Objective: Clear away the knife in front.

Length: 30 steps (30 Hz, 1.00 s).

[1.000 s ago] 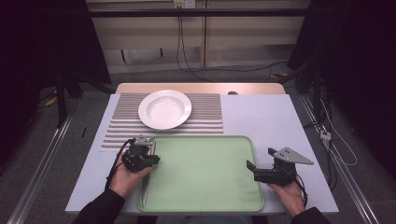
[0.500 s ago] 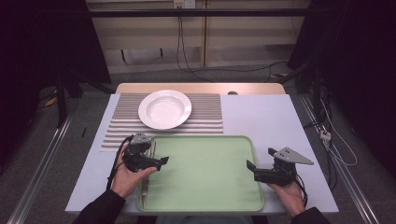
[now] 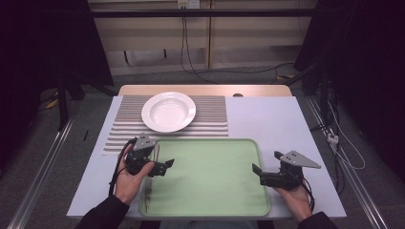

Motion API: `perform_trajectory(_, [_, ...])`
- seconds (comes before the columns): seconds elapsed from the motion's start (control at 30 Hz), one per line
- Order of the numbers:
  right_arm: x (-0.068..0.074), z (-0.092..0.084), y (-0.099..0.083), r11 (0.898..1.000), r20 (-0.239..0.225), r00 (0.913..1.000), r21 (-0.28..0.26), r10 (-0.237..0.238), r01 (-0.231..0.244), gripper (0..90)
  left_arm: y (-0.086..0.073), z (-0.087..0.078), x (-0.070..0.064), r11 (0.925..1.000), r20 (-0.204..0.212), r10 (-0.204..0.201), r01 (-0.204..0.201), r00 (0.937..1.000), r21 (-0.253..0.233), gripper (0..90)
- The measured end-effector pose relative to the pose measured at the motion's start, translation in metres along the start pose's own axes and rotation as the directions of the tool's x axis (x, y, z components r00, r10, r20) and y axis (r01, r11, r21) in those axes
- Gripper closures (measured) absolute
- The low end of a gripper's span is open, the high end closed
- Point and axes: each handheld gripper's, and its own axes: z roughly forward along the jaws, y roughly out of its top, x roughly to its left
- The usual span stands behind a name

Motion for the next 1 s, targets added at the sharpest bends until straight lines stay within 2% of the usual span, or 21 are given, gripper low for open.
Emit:
perform_trajectory(0.13, [-0.001,0.0,0.0,1.0,-0.001,1.0,0.0,0.003,-0.003,2.3,-0.003,-0.007,0.002,0.9993,-0.024,-0.005,0.005,0.9997,-0.037,7.0])
perform_trajectory(0.27, [0.0,-0.001,-0.001,1.0,0.001,1.0,0.001,0.004,-0.004,2.3,-0.01,-0.015,0.004,0.9966,-0.045,-0.035,0.032,0.9983,-0.076,7.2])
perform_trajectory(0.37, [-0.002,-0.002,-0.001,1.0,0.006,1.0,0.0,0.006,-0.006,2.3,-0.016,-0.02,0.007,0.9949,-0.059,-0.066,0.061,0.9961,-0.08,7.4])
perform_trajectory(0.53, [-0.002,-0.004,-0.002,1.0,0.013,0.9999,-0.001,0.011,-0.011,2.3,-0.023,-0.027,0.011,0.9952,-0.063,-0.066,0.061,0.9958,-0.077,7.8])
perform_trajectory(0.63, [-0.002,-0.004,-0.003,1.0,0.017,0.9998,-0.002,0.013,-0.013,2.3,-0.027,-0.031,0.015,0.9942,-0.072,-0.08,0.075,0.9942,-0.077,7.8])
perform_trajectory(0.73, [-0.003,-0.005,-0.003,1.0,0.021,0.9997,-0.002,0.013,-0.013,2.2,-0.032,-0.034,0.017,0.9934,-0.102,-0.095,0.087,0.9903,-0.075,7.8])
perform_trajectory(0.83, [-0.003,-0.005,-0.003,1.0,0.023,0.9997,-0.002,0.012,-0.012,2.2,-0.038,-0.036,0.019,0.9904,-0.096,-0.122,0.115,0.9879,-0.077,7.8])
perform_trajectory(1.0, [-0.003,-0.006,-0.003,1.0,0.03,0.9995,-0.001,0.012,-0.012,2.3,-0.043,-0.037,0.019,0.9913,-0.104,-0.116,0.109,0.9877,-0.074,7.8])
